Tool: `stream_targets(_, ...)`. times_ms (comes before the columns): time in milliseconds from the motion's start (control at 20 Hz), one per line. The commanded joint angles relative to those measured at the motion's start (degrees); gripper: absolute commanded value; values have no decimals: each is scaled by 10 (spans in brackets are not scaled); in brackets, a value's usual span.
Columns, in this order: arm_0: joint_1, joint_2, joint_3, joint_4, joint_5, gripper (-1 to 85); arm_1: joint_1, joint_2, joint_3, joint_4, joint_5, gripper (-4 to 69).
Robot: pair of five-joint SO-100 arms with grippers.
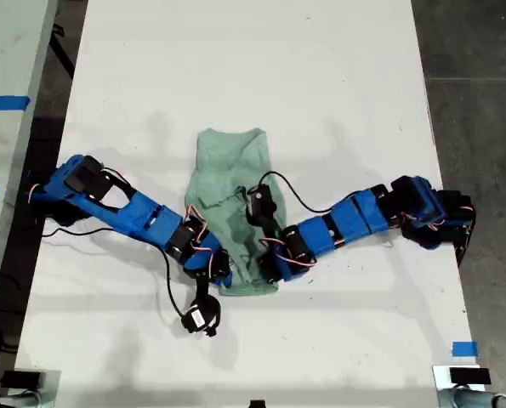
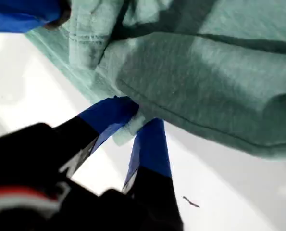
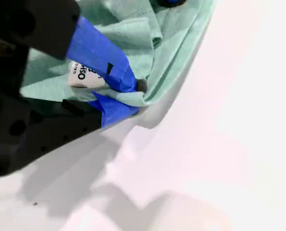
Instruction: Fold tshirt
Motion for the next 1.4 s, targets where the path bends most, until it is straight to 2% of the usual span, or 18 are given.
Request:
stream_targets(0, 69, 94, -40, -15, -42, 0, -60, 102, -51, 21, -16, -13)
stream_targets(100, 95, 132, -40, -15, -58, 0, -74, 144, -59, 36, -31, -13)
stream_targets(250, 108, 184, -40, 25, -70, 0, -50, 180, -58, 51, -67, -13)
stream_targets(550, 44, 318, -4, 232, -46, 0, 54, 230, -54, 74, -173, -13)
stream_targets(600, 22, 338, 17, 250, -29, 0, 73, 238, -54, 76, -190, -13)
stream_targets(750, -67, 392, 107, 233, 45, 0, 137, 249, -48, 86, -236, -13)
stream_targets(1000, -227, 469, 241, 153, 196, 0, 237, 262, -45, 109, -294, -13)
stream_targets(1100, -276, 478, 261, 136, 239, 0, 267, 262, -36, 113, -312, -13)
stream_targets(1200, -313, 483, 281, 92, 291, 0, 291, 259, -23, 106, -323, -14)
stream_targets(1350, -345, 471, 283, 83, 303, 0, 318, 245, -21, 98, -334, -14)
